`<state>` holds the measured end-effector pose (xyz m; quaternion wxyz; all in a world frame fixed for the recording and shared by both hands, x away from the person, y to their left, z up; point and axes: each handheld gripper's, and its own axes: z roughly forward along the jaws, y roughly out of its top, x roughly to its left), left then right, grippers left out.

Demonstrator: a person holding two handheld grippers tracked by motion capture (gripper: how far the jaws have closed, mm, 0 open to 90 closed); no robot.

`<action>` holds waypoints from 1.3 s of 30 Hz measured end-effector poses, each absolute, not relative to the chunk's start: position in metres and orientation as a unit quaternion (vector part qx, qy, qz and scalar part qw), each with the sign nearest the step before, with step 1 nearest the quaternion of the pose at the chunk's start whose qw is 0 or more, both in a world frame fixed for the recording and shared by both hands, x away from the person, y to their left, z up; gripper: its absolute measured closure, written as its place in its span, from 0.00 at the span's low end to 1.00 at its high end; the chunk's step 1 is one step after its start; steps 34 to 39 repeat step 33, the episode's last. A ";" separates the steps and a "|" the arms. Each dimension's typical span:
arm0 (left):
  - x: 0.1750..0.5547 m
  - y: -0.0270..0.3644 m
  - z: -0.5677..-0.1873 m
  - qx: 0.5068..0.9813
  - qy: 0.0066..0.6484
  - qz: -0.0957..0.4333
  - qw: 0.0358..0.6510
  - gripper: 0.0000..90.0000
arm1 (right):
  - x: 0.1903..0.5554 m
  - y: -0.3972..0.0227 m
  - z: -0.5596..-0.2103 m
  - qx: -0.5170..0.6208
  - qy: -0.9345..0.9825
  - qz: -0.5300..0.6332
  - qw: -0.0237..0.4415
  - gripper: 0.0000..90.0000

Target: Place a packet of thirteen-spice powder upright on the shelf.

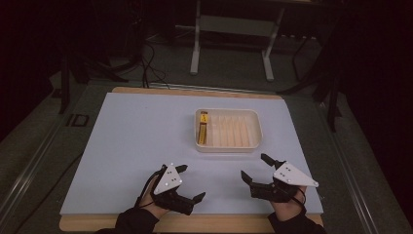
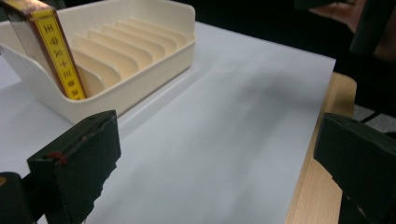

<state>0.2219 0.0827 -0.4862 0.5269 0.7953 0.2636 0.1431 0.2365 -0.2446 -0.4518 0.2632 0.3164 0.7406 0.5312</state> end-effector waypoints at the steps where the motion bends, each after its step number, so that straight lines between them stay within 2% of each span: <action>1: 0.222 0.082 -0.487 0.800 0.262 0.142 0.522 0.02 | 0.236 -0.244 -0.452 0.316 0.741 0.531 0.263 0.15; 11: 0.227 0.083 -0.491 0.796 0.258 0.121 0.534 0.02 | 0.235 -0.240 -0.456 0.309 0.751 0.526 0.253 0.15; 23: 0.225 0.089 -0.491 0.784 0.260 0.122 0.550 0.02 | 0.238 -0.243 -0.460 0.311 0.758 0.522 0.237 0.15; 39: 0.222 0.087 -0.493 0.791 0.252 0.120 0.544 0.02 | 0.240 -0.243 -0.463 0.315 0.763 0.514 0.232 0.15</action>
